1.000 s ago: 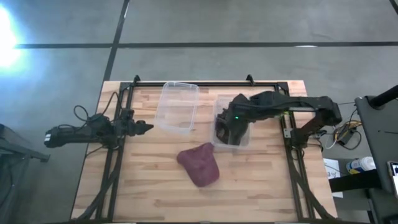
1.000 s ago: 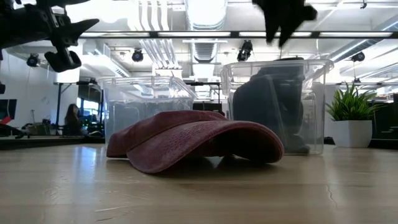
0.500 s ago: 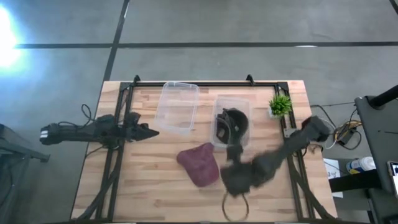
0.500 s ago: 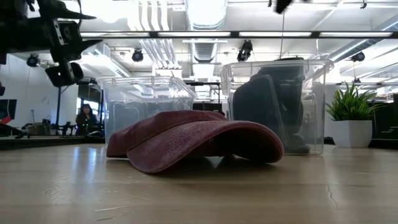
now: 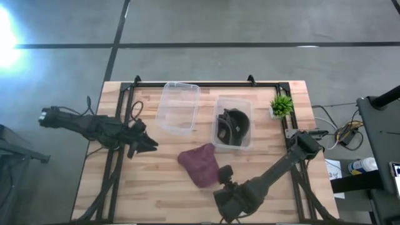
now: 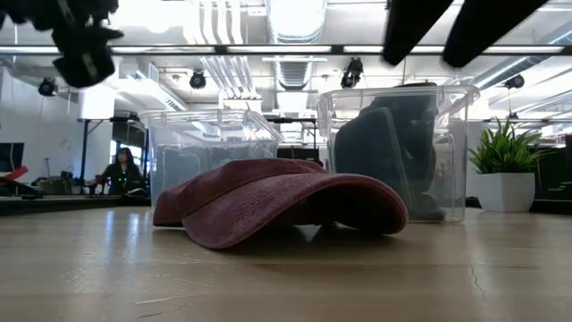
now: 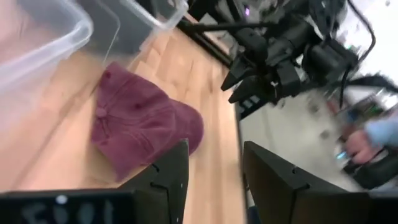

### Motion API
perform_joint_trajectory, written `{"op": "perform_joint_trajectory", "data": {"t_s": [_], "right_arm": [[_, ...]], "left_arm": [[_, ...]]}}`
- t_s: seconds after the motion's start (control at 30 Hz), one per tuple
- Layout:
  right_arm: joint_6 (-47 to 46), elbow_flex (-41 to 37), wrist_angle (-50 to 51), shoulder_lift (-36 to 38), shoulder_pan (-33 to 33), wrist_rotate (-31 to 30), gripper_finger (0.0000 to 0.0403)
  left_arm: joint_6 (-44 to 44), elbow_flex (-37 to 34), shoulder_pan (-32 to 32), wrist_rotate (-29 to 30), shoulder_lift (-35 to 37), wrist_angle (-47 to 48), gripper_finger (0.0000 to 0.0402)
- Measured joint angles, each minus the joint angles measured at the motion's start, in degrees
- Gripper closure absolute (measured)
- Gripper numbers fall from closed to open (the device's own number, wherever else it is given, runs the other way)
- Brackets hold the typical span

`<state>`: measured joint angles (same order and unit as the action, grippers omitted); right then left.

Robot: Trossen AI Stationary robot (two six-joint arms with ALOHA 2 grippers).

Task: Pick and place caps into container
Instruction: Put the red cap into the left transparent container

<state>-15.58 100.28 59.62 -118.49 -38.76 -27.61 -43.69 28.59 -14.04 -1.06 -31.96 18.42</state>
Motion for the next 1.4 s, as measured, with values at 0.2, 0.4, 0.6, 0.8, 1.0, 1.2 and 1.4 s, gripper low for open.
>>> {"op": "perform_joint_trajectory", "data": {"t_s": [0.2, 0.4, 0.6, 0.8, 1.0, 1.2, 1.4], "right_arm": [[6.86, -0.23, -6.61, -4.87, 0.00, -4.83, 0.0167], [4.51, -0.25, -9.95, -9.11, -0.11, -13.27, 0.0165], [0.35, -0.23, -11.87, -14.34, 0.42, -17.52, 0.0166], [0.43, 0.00, -12.18, -18.05, 1.12, -28.54, 0.0172], [-3.42, -0.32, -11.54, -18.01, 3.99, -35.49, 0.0171], [-3.11, -0.32, -12.02, -18.06, 8.50, -34.86, 0.0182], [-3.96, -0.32, -12.24, -17.31, 11.88, -32.59, 0.0256]], "left_arm": [[5.12, 3.18, -6.84, 5.08, -10.49, 2.62, 0.0258], [3.31, 3.08, -9.38, 9.76, -19.92, 2.69, 0.0258], [4.75, 4.88, -9.38, 11.38, -25.21, 1.78, 0.0258], [4.85, 6.06, -9.38, 11.63, -27.64, 1.10, 0.0258], [4.77, 6.22, -9.38, 11.84, -28.42, 0.37, 0.0258], [4.73, 6.22, -9.37, 13.18, -28.38, -0.03, 0.0258], [4.67, 6.22, -9.31, 13.63, -28.38, 0.02, 0.0258]]}}
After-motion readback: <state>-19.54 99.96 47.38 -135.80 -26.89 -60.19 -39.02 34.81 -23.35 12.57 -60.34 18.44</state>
